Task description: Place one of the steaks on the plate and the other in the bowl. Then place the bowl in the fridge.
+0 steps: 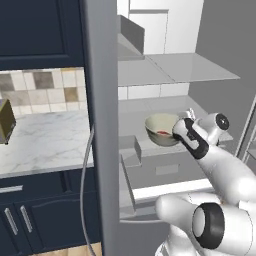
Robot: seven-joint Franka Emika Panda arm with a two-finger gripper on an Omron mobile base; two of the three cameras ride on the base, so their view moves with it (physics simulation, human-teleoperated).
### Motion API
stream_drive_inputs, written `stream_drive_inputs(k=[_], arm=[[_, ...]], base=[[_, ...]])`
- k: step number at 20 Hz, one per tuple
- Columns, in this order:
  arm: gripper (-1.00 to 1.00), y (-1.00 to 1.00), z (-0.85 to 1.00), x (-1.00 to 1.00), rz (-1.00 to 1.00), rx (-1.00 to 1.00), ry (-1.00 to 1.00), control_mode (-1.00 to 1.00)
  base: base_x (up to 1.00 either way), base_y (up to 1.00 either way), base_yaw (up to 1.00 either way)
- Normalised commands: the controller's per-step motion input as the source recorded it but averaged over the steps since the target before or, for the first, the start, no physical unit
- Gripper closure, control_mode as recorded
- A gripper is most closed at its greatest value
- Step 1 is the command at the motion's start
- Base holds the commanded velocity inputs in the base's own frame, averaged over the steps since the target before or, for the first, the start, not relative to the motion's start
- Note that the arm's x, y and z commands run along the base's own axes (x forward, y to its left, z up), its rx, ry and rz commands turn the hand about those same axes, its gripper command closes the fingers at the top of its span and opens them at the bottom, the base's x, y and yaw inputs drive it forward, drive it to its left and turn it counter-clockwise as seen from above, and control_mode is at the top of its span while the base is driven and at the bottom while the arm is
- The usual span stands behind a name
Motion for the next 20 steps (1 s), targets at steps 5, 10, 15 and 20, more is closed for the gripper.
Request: stream_drive_inputs(k=[5, 10, 15, 20], arm=[[1.00, -0.17, -0.38, 0.98, -0.23, 0.09, -0.02, -1.00], [1.00, 0.01, -0.13, 0.72, -0.03, -0.04, -0.03, -1.00], [1.00, -0.04, -0.21, 0.43, 0.00, -0.12, -0.05, -1.00], [-1.00, 0.00, -0.01, 0.17, 0.01, -0.02, 0.02, -1.00]], base=[[0.00, 0.00, 0.00], [0.00, 0.00, 0.00], [0.00, 0.00, 0.00], [0.00, 0.00, 0.00]])
